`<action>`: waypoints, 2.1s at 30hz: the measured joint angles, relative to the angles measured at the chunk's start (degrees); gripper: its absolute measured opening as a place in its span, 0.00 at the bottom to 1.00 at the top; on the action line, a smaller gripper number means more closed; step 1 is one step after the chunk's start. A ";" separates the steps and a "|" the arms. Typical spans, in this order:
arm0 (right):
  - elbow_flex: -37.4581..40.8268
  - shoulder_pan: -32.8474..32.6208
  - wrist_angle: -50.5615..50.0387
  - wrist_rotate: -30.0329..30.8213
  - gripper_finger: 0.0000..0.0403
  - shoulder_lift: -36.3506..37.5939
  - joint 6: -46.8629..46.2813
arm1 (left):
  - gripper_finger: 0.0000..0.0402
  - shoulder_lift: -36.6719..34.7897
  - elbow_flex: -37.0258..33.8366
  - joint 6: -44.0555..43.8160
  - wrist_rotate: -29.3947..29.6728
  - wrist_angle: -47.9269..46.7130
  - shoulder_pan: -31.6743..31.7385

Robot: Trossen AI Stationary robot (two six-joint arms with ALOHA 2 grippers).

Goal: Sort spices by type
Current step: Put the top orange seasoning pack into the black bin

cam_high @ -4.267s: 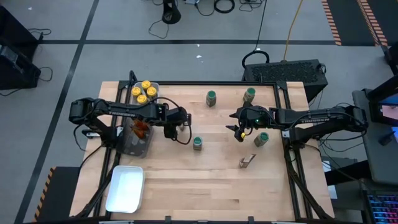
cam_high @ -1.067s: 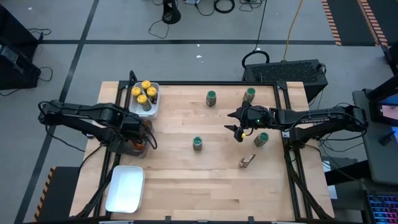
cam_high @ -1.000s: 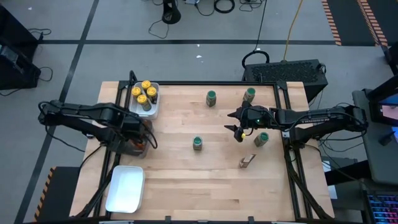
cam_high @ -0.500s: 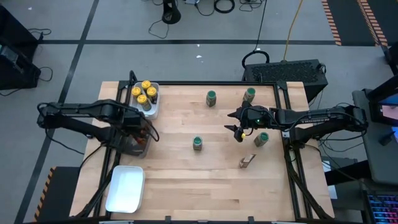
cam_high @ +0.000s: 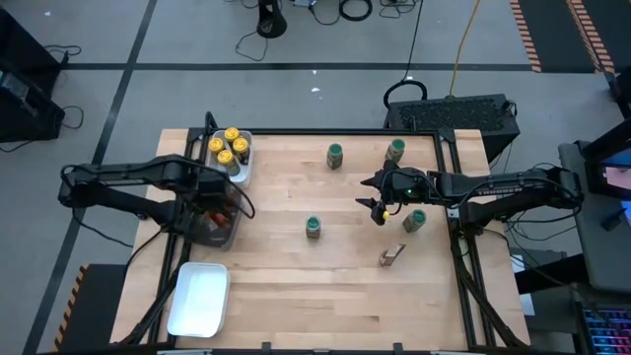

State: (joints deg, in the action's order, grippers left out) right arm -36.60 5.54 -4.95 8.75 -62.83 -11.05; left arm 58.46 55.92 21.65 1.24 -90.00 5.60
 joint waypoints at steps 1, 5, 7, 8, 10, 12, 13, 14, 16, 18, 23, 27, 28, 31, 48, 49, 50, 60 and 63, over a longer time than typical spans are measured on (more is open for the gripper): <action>0.00 0.00 0.00 -0.02 0.64 0.00 0.16 | 0.00 0.00 -0.93 0.50 0.21 0.04 0.11; -0.02 0.00 0.00 0.00 0.64 0.00 0.18 | 0.00 0.04 -5.41 1.36 0.55 -0.04 0.11; -0.02 0.00 0.00 0.00 0.64 0.00 0.18 | 0.00 0.02 -6.90 1.76 1.33 -0.06 0.06; -0.02 0.00 0.00 0.00 0.64 0.00 0.18 | 0.00 0.02 -7.41 1.79 2.08 -0.09 0.08; -0.02 0.00 0.08 0.00 0.64 0.00 0.20 | 0.00 0.03 -7.61 1.81 3.87 -0.04 0.08; -0.02 0.00 0.24 0.00 0.64 0.00 0.18 | 0.00 0.02 -7.62 1.81 4.59 0.17 0.08; -0.02 0.00 0.30 0.00 0.64 0.00 0.18 | 0.00 0.02 -7.60 1.81 4.61 0.51 0.08; -0.02 -0.02 0.30 0.00 0.64 0.00 0.18 | 0.00 0.02 -7.60 1.81 4.61 0.94 0.08; -0.02 0.00 0.33 0.01 0.64 0.00 -0.04 | 0.00 0.04 -7.60 1.81 4.61 1.54 0.07; -0.02 0.00 0.33 0.00 0.64 0.00 -0.06 | 0.00 0.41 -7.60 1.79 4.61 2.14 0.08; -0.02 -0.01 0.37 0.02 0.64 0.00 -0.06 | 0.00 2.33 -7.60 1.79 3.19 4.41 -0.03; -0.02 0.00 0.37 0.02 0.64 0.00 0.00 | 0.00 5.08 -7.60 1.79 3.20 4.42 0.01; -0.02 -0.02 0.37 0.02 0.64 0.00 0.13 | 0.00 5.69 -7.60 1.77 3.34 4.42 0.01; -0.04 0.00 0.35 0.02 0.64 0.00 0.17 | 0.00 7.79 -7.60 1.77 3.45 4.02 0.01; -0.09 -0.01 0.35 0.06 0.64 0.00 1.25 | 0.18 10.47 -7.60 -0.69 6.79 4.17 0.01; -0.09 0.00 0.35 0.05 0.64 0.00 1.25 | 0.19 10.47 -7.60 -1.22 7.08 4.15 0.01; -0.09 -0.02 0.35 0.06 0.64 0.00 1.25 | 0.21 10.47 -7.60 -1.58 7.32 4.14 0.01; -0.09 -0.01 0.35 0.05 0.64 0.00 1.53 | 0.34 10.47 -1.53 -3.15 7.57 3.18 0.01; -0.09 0.00 0.35 0.05 0.64 0.00 1.53 | 0.36 10.47 1.16 -4.86 7.56 1.45 0.01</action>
State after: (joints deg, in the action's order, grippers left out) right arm -36.69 5.54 -4.60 8.80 -62.83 -9.52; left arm 68.93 57.08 16.80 8.80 -88.54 5.61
